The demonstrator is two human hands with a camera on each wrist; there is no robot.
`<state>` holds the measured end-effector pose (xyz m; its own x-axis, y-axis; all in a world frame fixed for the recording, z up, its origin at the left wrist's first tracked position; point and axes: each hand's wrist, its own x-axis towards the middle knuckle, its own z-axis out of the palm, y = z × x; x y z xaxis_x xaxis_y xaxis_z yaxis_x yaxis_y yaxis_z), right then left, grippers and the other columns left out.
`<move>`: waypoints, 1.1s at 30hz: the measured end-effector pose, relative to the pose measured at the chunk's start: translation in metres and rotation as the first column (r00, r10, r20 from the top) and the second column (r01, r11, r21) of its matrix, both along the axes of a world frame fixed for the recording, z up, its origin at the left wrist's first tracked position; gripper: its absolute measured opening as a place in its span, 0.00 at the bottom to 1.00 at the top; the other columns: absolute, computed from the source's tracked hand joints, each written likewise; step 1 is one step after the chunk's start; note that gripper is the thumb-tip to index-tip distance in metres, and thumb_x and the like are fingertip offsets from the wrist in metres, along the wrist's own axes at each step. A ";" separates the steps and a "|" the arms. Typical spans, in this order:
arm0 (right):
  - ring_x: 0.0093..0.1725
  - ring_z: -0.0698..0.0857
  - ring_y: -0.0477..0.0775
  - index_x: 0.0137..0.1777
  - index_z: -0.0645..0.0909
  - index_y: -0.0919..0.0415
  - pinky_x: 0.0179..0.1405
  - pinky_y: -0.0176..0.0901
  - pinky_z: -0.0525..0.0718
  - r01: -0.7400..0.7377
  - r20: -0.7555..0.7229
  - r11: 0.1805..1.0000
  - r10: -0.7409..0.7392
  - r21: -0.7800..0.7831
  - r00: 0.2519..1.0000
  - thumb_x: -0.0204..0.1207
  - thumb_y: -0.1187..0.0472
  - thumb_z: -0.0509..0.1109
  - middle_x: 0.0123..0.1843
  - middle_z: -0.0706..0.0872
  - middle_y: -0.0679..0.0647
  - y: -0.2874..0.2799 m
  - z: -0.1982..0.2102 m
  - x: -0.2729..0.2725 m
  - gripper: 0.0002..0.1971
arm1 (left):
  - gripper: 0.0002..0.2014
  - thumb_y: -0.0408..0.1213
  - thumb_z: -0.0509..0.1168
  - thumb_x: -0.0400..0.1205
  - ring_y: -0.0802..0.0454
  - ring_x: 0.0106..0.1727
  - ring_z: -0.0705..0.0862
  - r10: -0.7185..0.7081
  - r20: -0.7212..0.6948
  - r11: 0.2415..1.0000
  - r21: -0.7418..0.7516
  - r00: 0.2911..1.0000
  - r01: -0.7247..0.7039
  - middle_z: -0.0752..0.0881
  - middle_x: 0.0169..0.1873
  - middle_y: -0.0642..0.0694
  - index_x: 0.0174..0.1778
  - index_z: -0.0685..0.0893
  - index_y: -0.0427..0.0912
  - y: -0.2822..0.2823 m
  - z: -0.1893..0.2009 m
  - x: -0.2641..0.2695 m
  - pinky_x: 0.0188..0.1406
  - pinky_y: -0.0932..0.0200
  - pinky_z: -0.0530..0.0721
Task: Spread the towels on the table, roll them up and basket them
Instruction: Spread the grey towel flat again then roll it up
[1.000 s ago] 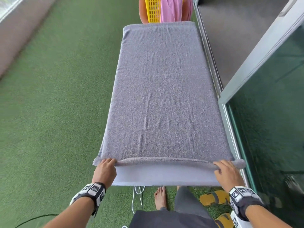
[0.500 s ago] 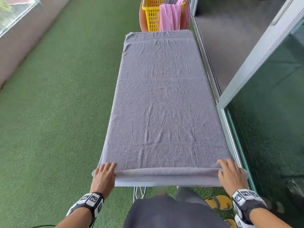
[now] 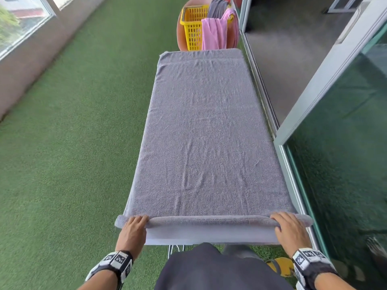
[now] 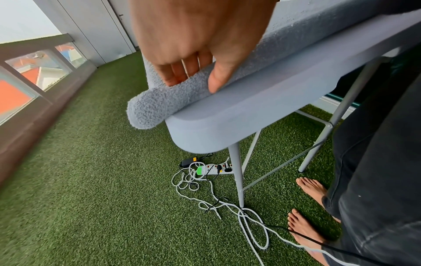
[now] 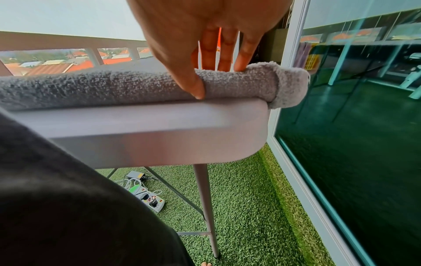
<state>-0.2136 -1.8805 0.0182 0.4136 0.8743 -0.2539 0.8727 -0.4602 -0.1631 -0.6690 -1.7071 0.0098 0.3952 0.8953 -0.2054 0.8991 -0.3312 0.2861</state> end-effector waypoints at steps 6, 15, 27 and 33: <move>0.45 0.79 0.47 0.44 0.82 0.45 0.49 0.46 0.71 -0.033 -0.005 0.994 0.032 -0.103 0.999 0.68 0.57 0.71 0.42 0.84 0.40 0.002 0.009 -0.002 0.07 | 0.08 0.30 0.61 0.72 0.54 0.31 0.77 -0.001 -0.008 0.999 -0.033 1.000 0.001 0.84 0.30 0.53 0.34 0.80 0.48 -0.006 0.008 0.004 0.32 0.61 0.72; 0.33 0.73 0.52 0.31 0.61 0.44 0.31 0.41 0.65 -0.065 0.019 0.997 0.066 -0.037 0.998 0.54 0.74 0.71 0.32 0.70 0.42 0.018 0.012 0.004 0.26 | 0.21 0.18 0.70 0.60 0.47 0.33 0.76 -0.088 -0.039 0.986 0.135 0.995 0.093 0.78 0.35 0.45 0.44 0.75 0.42 0.011 0.010 0.006 0.29 0.50 0.83; 0.60 0.79 0.47 0.57 0.82 0.46 0.67 0.49 0.72 -0.044 -0.021 0.995 0.043 -0.086 0.999 0.73 0.60 0.68 0.56 0.84 0.41 0.014 0.001 0.011 0.14 | 0.18 0.21 0.73 0.61 0.53 0.29 0.76 -0.060 -0.021 0.996 0.060 0.998 0.062 0.81 0.30 0.53 0.35 0.79 0.47 0.006 0.004 0.007 0.29 0.59 0.79; 0.51 0.81 0.43 0.52 0.70 0.40 0.64 0.50 0.70 -0.038 -0.003 0.994 0.038 -0.099 0.999 0.79 0.57 0.63 0.49 0.79 0.37 0.029 0.015 0.019 0.08 | 0.13 0.26 0.61 0.74 0.54 0.31 0.72 0.017 -0.010 0.996 0.090 1.000 -0.016 0.79 0.37 0.49 0.50 0.74 0.45 0.018 0.011 0.009 0.32 0.59 0.73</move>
<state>-0.1950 -1.8519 0.0331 0.3802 0.8601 -0.3401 0.8898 -0.4405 -0.1193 -0.6602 -1.6895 0.0212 0.3786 0.9167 -0.1277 0.9075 -0.3405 0.2460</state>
